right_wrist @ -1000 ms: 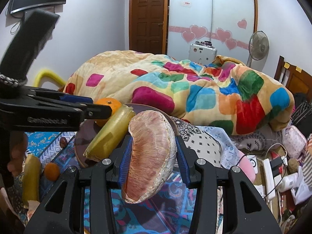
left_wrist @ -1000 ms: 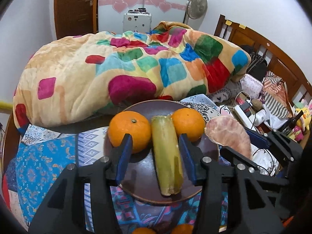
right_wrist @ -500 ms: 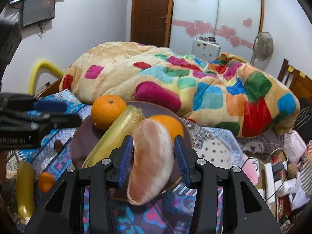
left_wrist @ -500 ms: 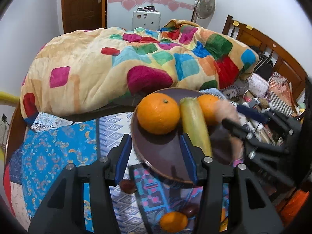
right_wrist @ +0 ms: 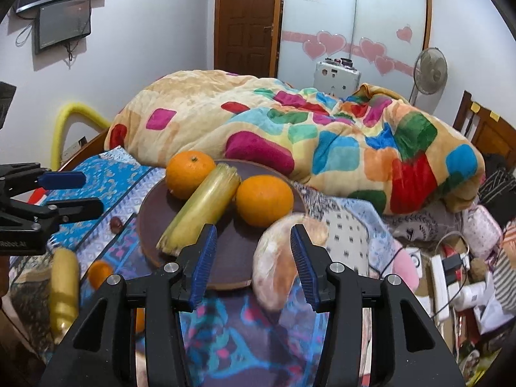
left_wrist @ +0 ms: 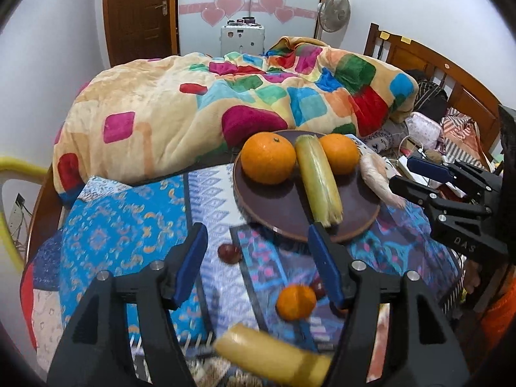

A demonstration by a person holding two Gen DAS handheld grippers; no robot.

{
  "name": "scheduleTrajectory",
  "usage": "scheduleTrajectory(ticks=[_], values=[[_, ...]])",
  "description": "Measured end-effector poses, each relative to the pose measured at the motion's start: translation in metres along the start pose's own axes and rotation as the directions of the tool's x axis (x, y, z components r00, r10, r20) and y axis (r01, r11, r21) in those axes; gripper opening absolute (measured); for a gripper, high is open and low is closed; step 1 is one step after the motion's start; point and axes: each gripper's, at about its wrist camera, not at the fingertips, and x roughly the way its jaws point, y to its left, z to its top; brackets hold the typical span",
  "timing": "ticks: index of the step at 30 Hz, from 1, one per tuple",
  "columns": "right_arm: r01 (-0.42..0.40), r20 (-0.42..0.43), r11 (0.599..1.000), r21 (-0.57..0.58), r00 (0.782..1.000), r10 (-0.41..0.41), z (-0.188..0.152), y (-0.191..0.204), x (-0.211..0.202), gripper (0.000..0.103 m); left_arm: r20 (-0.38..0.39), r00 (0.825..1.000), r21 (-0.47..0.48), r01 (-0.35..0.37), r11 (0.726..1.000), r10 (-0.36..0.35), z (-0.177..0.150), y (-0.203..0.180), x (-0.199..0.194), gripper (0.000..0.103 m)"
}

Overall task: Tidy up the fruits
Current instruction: 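Place the pomelo segment on the plate rim with the right tool, then grasp a second yellow vegetable with the left tool while the right tool grasps another pomelo segment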

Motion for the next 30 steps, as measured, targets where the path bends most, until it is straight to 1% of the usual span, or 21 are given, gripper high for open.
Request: scheduleTrajectory(ticks=[6, 9, 11, 14, 17, 18, 19, 21, 24, 27, 30], values=[[-0.017, -0.016, 1.000, 0.004, 1.000, 0.017, -0.020, 0.003, -0.017, 0.045, -0.002, 1.000, 0.011, -0.006, 1.000, 0.006, -0.025, -0.002, -0.020, 0.068], [-0.005, -0.027, 1.000, 0.015, 1.000, 0.005, -0.031, 0.000, -0.023, 0.047, 0.003, 1.000, 0.023, -0.027, 0.999, 0.027, -0.034, -0.004, -0.026, 0.070], [0.002, -0.041, 0.999, 0.037, 0.999, 0.000, -0.038, -0.006, -0.026, 0.047, 0.005, 0.999, 0.026, -0.036, 0.999, 0.035, -0.041, -0.005, -0.028, 0.073], [0.008, -0.043, 0.998, 0.065, 0.999, -0.005, -0.046, -0.010, -0.032, 0.047, -0.003, 1.000, 0.017, -0.027, 1.000, 0.027, -0.051, -0.007, -0.027, 0.077], [-0.006, -0.034, 0.997, 0.073, 0.999, 0.009, -0.053, -0.005, -0.041, 0.048, -0.029, 1.000, 0.009, -0.013, 1.000, 0.013, -0.062, -0.014, -0.023, 0.078], [-0.010, -0.031, 0.997, 0.074, 0.999, 0.013, -0.056, -0.002, -0.043, 0.051, -0.035, 0.999, 0.009, -0.009, 1.000, 0.009, -0.065, -0.016, -0.022, 0.078], [-0.015, -0.026, 0.997, 0.075, 1.000, 0.017, -0.058, 0.000, -0.045, 0.058, -0.040, 0.999, 0.009, -0.006, 1.000, 0.006, -0.069, -0.018, -0.021, 0.080], [-0.029, -0.012, 0.996, 0.081, 0.999, 0.030, -0.066, 0.007, -0.050, 0.062, -0.043, 0.999, 0.015, -0.013, 1.000, 0.014, -0.077, -0.025, -0.019, 0.083], [-0.049, -0.011, 0.995, 0.081, 0.999, 0.050, -0.074, 0.016, -0.054, 0.062, -0.046, 0.998, 0.022, -0.051, 0.998, 0.052, -0.086, -0.029, -0.015, 0.085], [-0.062, -0.005, 0.995, 0.076, 0.998, 0.062, -0.080, 0.027, -0.057, 0.065, -0.021, 0.998, 0.016, -0.056, 0.998, 0.056, -0.096, -0.029, -0.019, 0.086], [-0.071, 0.001, 0.994, 0.078, 0.997, 0.072, -0.084, 0.033, -0.061, 0.066, -0.007, 0.998, 0.030, -0.065, 0.997, 0.065, -0.101, -0.026, -0.029, 0.087]])
